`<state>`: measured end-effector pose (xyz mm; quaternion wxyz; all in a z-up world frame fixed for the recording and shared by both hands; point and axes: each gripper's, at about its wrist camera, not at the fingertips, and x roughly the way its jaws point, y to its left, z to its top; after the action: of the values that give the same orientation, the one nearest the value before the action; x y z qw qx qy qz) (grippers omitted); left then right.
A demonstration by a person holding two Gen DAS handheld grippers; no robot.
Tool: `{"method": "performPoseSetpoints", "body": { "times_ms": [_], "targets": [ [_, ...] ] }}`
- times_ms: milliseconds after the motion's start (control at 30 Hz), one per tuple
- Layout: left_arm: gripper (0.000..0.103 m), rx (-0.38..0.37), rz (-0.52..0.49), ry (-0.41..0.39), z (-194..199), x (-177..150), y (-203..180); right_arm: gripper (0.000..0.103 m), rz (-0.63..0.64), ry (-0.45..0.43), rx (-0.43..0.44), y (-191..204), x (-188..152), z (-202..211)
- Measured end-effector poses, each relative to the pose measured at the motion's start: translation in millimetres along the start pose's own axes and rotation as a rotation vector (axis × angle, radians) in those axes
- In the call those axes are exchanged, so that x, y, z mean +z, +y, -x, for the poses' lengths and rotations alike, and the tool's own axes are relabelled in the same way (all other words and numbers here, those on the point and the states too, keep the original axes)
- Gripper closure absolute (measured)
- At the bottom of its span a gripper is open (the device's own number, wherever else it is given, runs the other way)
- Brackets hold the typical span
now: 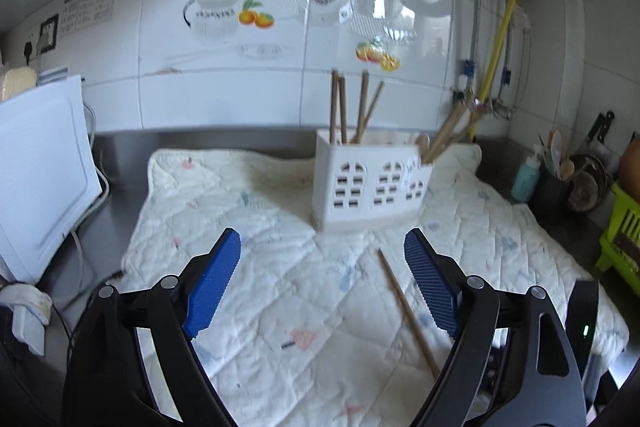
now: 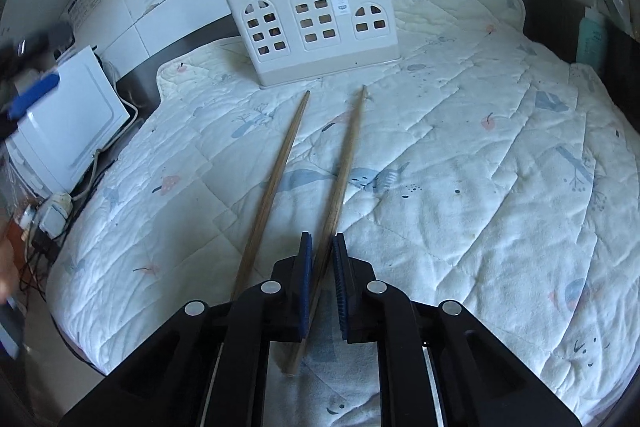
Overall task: Organize utensils
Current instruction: 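Close the right tool on a wooden chopstick while the left tool grasps the last one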
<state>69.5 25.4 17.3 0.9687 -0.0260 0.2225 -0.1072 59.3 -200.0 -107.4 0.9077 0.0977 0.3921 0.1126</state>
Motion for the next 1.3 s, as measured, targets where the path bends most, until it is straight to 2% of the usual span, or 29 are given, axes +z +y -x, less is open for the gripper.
{"method": "performPoseSetpoints", "body": {
  "times_ms": [233, 300, 367, 433, 467, 533, 567, 667, 800, 900, 1200, 1300],
  "targets": [
    [0.022, -0.059, -0.017, 0.136, -15.4, -49.0, -23.3, 0.096, 0.025, -0.032, -0.025, -9.8, -0.6, 15.6],
    [0.029, -0.089, -0.001, 0.169, -19.6, -61.9, -32.5, 0.096, 0.052, -0.050, -0.048, -10.1, -1.4, 22.4],
    [0.030, -0.097, -0.001, 0.194, -24.5, -74.5, -44.6, 0.097, 0.075, -0.068, -0.058, -8.9, -2.2, 28.9],
    [0.038, -0.112, -0.010, 0.228, -31.3, -84.0, -56.4, 0.097, 0.104, -0.090, -0.070, -7.2, -2.3, 36.0],
    [0.039, -0.118, -0.008, 0.239, -34.1, -88.0, -61.2, 0.097, 0.116, -0.102, -0.073, -6.4, -2.2, 39.3],
    [0.051, -0.127, -0.007, 0.259, -40.1, -95.3, -70.7, 0.097, 0.132, -0.126, -0.074, -5.2, -1.3, 46.7],
    [0.052, -0.132, 0.002, 0.271, -43.7, -98.7, -74.2, 0.097, 0.136, -0.135, -0.075, -5.4, -0.7, 49.7],
    [0.058, -0.130, 0.015, 0.291, -51.3, -105.6, -80.2, 0.097, 0.140, -0.159, -0.068, -6.6, 2.6, 57.8],
    [0.073, -0.131, 0.026, 0.311, -59.5, -111.2, -83.5, 0.097, 0.142, -0.181, -0.062, -9.0, 6.3, 65.1],
    [0.078, -0.138, 0.033, 0.323, -63.8, -112.3, -85.3, 0.097, 0.146, -0.183, -0.058, -10.3, 8.5, 64.9],
    [0.080, -0.116, 0.040, 0.342, -72.2, -115.7, -86.8, 0.097, 0.145, -0.200, -0.056, -12.4, 10.3, 69.3],
    [0.086, -0.093, 0.033, 0.340, -72.9, -116.5, -88.6, 0.097, 0.145, -0.203, -0.056, -11.7, 10.2, 70.0]
  ]
}}
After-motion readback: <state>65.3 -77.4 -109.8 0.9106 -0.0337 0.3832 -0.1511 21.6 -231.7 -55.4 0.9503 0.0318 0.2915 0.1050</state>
